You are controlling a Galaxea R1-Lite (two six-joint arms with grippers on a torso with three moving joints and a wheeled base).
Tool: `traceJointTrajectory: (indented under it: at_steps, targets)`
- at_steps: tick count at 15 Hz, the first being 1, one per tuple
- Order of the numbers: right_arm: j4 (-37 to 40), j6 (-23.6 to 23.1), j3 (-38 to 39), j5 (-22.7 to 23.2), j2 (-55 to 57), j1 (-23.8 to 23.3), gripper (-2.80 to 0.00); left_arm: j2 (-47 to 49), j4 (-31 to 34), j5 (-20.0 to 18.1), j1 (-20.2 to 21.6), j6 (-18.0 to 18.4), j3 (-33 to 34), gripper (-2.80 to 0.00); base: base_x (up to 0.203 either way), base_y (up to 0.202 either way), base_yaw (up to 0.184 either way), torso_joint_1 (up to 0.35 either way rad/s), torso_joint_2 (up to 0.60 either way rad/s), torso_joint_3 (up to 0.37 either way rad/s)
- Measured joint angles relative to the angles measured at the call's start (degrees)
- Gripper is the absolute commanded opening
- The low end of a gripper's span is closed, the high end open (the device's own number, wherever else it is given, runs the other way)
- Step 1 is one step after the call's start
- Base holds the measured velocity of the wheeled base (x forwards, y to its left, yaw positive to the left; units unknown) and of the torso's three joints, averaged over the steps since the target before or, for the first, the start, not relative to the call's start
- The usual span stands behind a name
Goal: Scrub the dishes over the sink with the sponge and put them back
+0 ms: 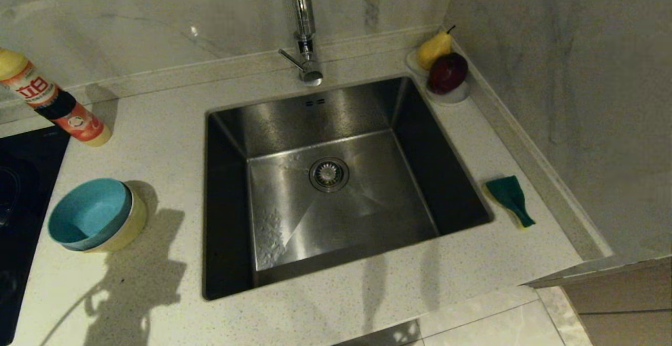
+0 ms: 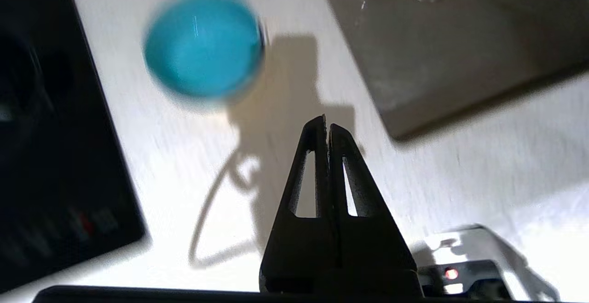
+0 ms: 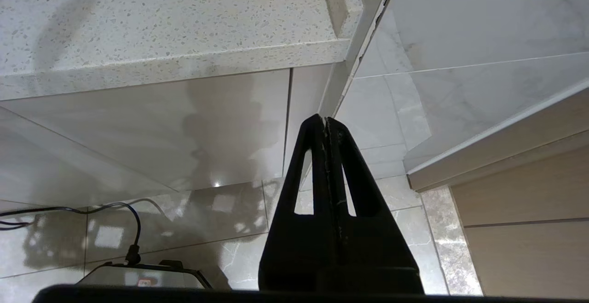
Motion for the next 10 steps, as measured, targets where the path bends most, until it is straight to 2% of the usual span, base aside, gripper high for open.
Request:
traceJointTrajectory:
  at_steps: [3, 6, 10]
  targets:
    - [0.0, 0.0, 0.0, 0.1, 0.0, 0.0, -2.8, -11.7, -1.6, 2.2, -2.1, -4.7, 13.8, -2.8, 0.0, 0.0, 0.0, 0.0, 0.0, 0.0]
    - [0.0, 0.0, 0.0, 0.0, 0.0, 0.0, -2.8, -23.5, -2.2, 3.9, -4.0, -4.8, 24.1, -2.8, 0.0, 0.0, 0.0, 0.0, 0.0, 0.0]
    - [0.0, 0.1, 0.0, 0.0, 0.0, 0.0, -2.8, -31.3, -5.2, 6.9, -4.9, -6.8, 30.8, -2.8, 0.0, 0.0, 0.0, 0.0, 0.0, 0.0]
